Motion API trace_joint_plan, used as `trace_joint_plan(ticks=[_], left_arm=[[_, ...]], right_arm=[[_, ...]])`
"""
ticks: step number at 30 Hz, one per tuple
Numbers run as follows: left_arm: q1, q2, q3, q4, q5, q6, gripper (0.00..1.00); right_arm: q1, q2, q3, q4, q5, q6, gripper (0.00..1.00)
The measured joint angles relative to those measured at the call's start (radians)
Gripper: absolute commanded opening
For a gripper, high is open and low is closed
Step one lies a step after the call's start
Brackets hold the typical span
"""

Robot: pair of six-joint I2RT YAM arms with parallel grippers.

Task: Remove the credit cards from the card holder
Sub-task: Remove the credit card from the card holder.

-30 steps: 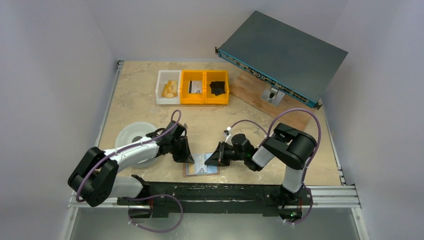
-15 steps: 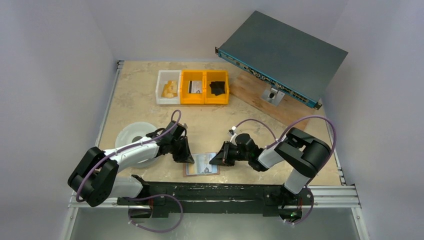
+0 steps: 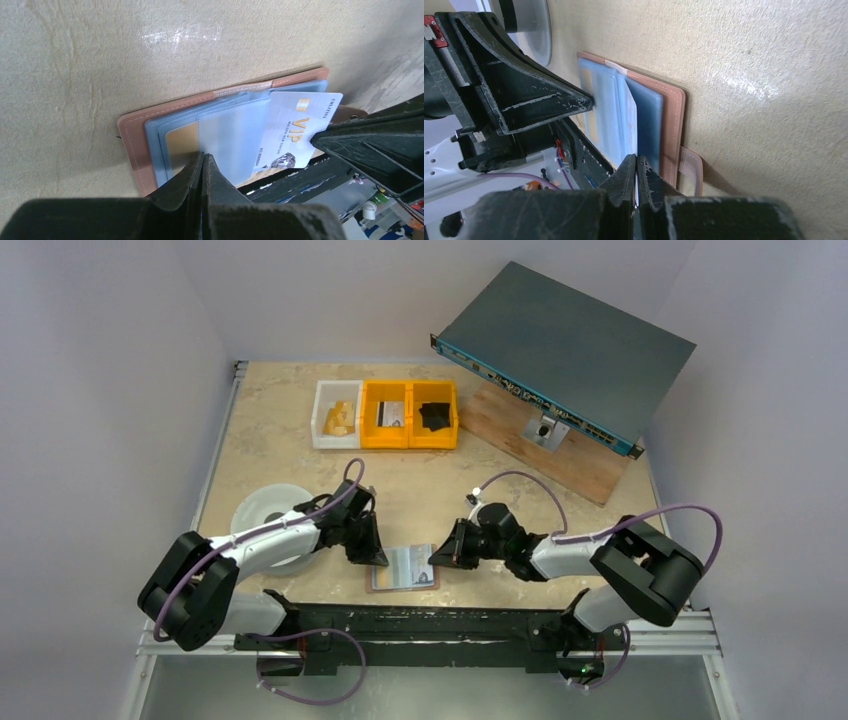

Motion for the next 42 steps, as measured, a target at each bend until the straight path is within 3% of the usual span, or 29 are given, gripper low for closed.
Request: trace_joint_plan(ticks=[4, 10, 15, 17, 26, 34, 42], left_arm=[[0.000, 0.002, 0.023, -0.027, -0.010, 0.018, 0.03], [0.000, -0.039, 0.082, -0.087, -0.011, 0.039, 0.39], [0.003, -0.135, 0.121, -0.114, 0.013, 0.052, 0.60], [0.010, -0.166, 0.124, -0.112, 0.043, 0.058, 0.64], [0.124, -0.273, 0.119, -0.047, 0.246, 0.058, 0.66], [0.181, -0.301, 0.092, 0.061, 0.407, 0.036, 0.66], [0.185, -0.284, 0.048, 0.185, 0.496, -0.028, 0.53]], right_arm=[[-0.003, -0.047, 0.015, -0.072, 0.013, -0.020, 0.00], [-0.007, -0.107, 0.035, -0.150, 0.028, -0.034, 0.00], [-0.017, -0.162, 0.063, -0.201, 0.027, -0.036, 0.00], [-0.021, -0.180, 0.081, -0.214, 0.026, -0.035, 0.00], [-0.071, -0.239, 0.163, -0.217, -0.047, -0.015, 0.00], [-0.119, -0.241, 0.167, -0.100, -0.164, 0.065, 0.00], [-0.119, -0.236, 0.167, 0.000, -0.236, 0.126, 0.00]])
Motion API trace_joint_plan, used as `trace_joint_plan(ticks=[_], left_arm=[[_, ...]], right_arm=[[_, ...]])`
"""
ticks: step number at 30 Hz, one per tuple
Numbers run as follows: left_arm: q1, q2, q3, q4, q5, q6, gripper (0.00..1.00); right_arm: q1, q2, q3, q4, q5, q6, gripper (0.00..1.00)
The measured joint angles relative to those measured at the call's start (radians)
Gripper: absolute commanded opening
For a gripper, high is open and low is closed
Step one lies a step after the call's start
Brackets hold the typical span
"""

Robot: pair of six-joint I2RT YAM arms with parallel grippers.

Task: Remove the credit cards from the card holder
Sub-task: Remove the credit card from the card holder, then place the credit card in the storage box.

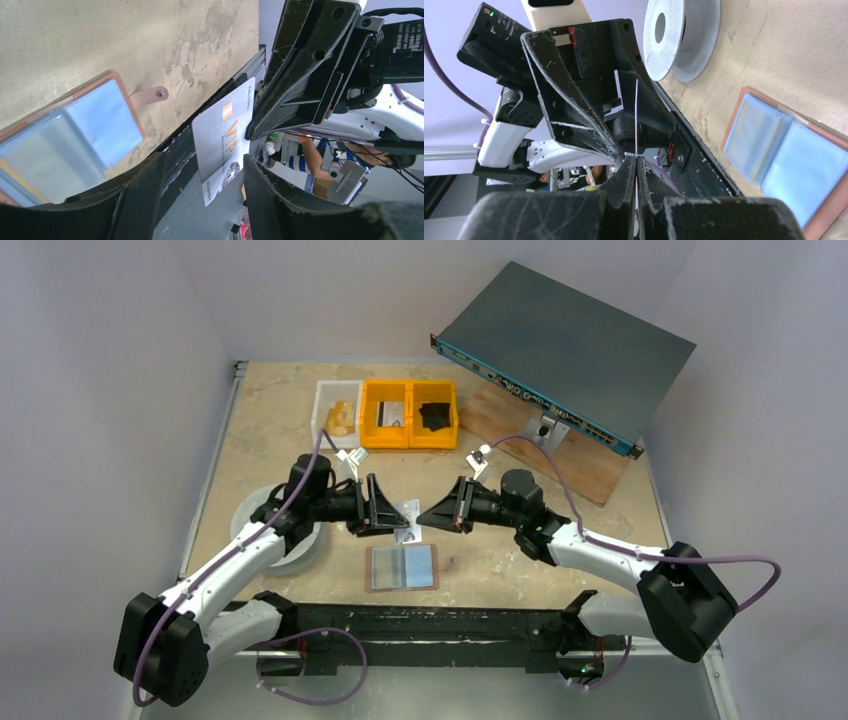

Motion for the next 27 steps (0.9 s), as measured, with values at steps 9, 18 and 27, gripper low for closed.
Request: trace_joint_plan(ticks=[9, 18, 27], left_arm=[[0.002, 0.023, -0.027, 0.129, 0.066, -0.087, 0.00], [0.003, 0.023, -0.029, 0.152, 0.061, -0.097, 0.00], [0.013, 0.049, 0.157, -0.115, -0.145, -0.002, 0.00]], right_arm=[[-0.002, 0.020, 0.000, 0.027, -0.023, 0.015, 0.00], [-0.005, 0.008, 0.037, -0.142, 0.035, -0.062, 0.84], [-0.005, -0.155, 0.156, -0.486, 0.219, -0.227, 0.95]])
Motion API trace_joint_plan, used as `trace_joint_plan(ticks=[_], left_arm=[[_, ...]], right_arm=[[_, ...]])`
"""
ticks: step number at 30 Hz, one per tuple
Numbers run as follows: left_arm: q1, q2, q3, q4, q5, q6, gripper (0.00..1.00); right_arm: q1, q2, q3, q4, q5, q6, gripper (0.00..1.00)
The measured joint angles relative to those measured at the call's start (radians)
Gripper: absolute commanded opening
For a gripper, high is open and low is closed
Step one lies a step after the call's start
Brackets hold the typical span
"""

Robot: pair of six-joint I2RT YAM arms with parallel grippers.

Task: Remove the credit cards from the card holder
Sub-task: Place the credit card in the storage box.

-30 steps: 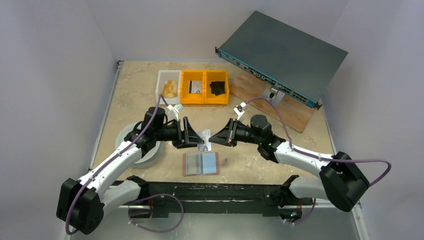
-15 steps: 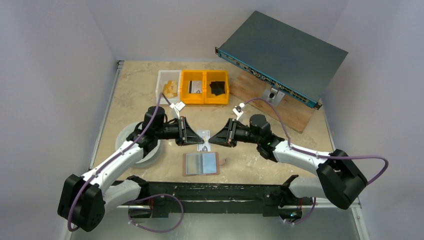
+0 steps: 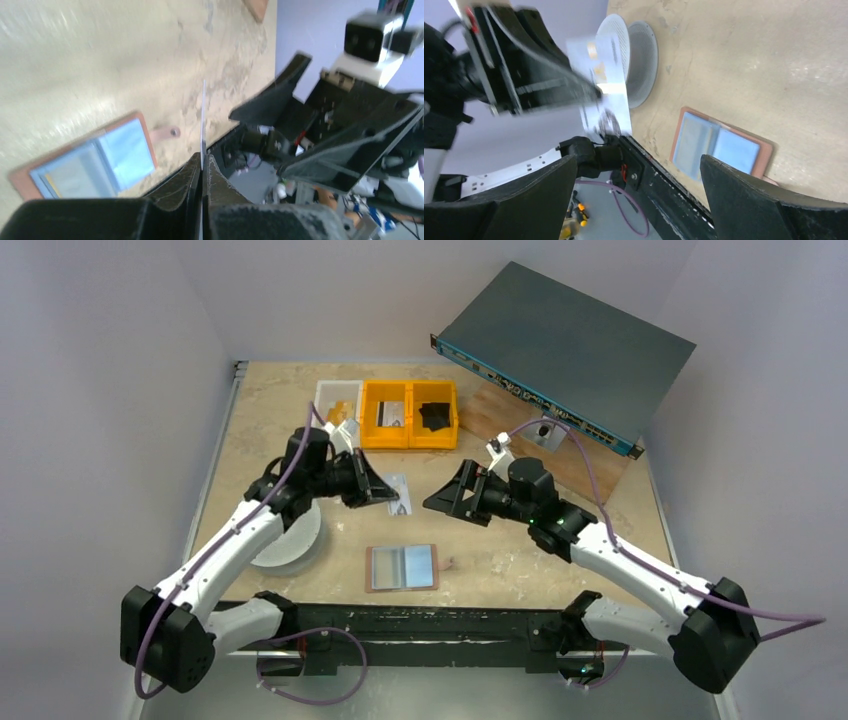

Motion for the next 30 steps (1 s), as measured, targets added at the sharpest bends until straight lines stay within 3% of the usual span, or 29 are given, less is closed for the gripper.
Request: trace_joint_plan(ticks=[5, 11, 23, 30], left_arm=[[0.043, 0.138, 0.212, -0.081, -0.130, 0.071, 0.00], [0.108, 0.410, 0.459, -0.113, -0.219, 0.143, 0.00], [0.183, 0.837, 0.888, -0.150, -0.254, 0.256, 0.00], [0.203, 1.025, 1.014, -0.160, -0.245, 0.267, 0.03]], right_arm=[[0.000, -0.073, 0.019, -0.116, 0.072, -0.051, 0.95], [0.000, -0.143, 0.021, -0.246, 0.133, -0.095, 0.96], [0.000, -0.301, 0.021, -0.382, 0.204, -0.116, 0.96], [0.000, -0.333, 0.028, -0.449, 0.233, -0.126, 0.96]])
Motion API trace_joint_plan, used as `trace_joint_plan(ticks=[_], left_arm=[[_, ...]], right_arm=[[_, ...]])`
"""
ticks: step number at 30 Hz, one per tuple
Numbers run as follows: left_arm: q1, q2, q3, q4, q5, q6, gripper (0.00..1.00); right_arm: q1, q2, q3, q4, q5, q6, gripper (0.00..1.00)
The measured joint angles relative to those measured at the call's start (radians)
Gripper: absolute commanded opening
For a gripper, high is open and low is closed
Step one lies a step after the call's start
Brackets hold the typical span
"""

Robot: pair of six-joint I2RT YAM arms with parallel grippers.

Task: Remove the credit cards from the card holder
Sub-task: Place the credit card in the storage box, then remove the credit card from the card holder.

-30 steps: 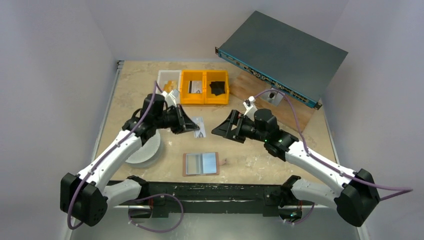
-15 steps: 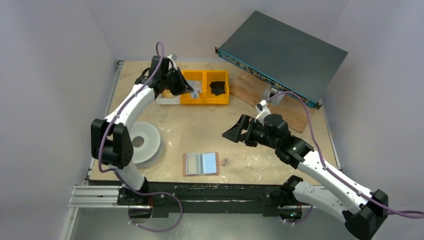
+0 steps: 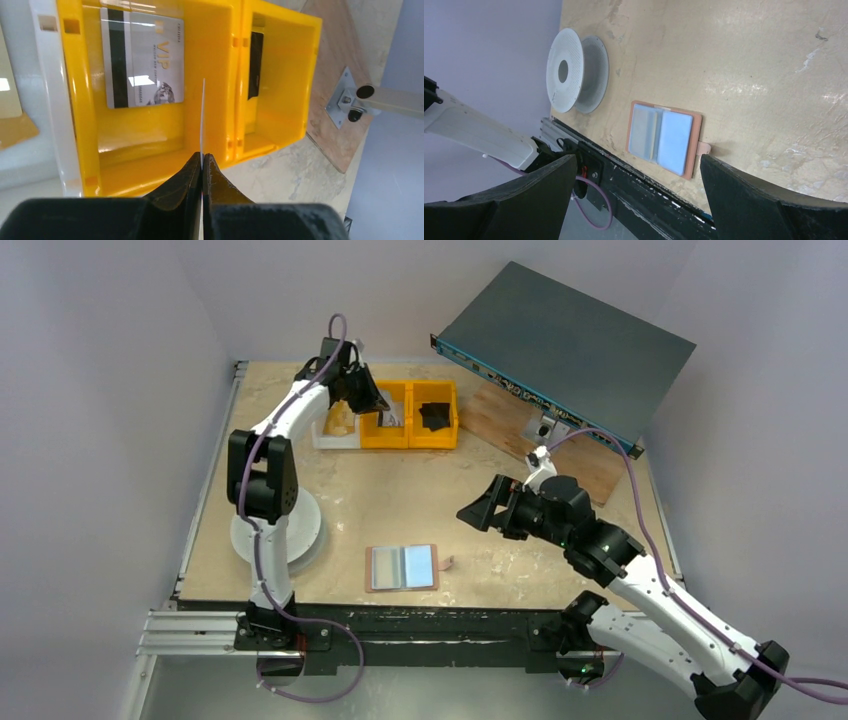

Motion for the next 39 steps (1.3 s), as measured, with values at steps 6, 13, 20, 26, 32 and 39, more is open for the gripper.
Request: trace_joint_plan(ticks=[6, 13, 20, 26, 32, 39], left_arm=[[0.012, 0.122, 0.148, -0.061, 0.002, 0.014, 0.19], [0.014, 0.157, 0.227, -0.117, 0.003, 0.027, 0.61], [0.015, 0.121, 0.208, -0.156, 0.003, 0.039, 0.84], [0.016, -0.104, 0.018, -0.140, 0.015, 0.021, 0.88], [0.001, -0.404, -0.253, -0.096, 0.062, -0.032, 0.88], [-0.056, -0.707, -0.579, -0.114, 0.082, -0.031, 0.89]], right_arm=[[0.000, -0.022, 0.002, -0.020, 0.020, -0.001, 0.96], [0.000, -0.034, 0.002, -0.050, 0.026, -0.001, 0.96], [0.000, -0.010, 0.003, -0.061, 0.028, -0.013, 0.96], [0.000, 0.039, 0.003, -0.047, 0.028, -0.023, 0.96], [0.034, 0.119, 0.002, 0.007, 0.034, -0.024, 0.95], [0.209, 0.292, 0.022, 0.051, 0.104, -0.018, 0.88]])
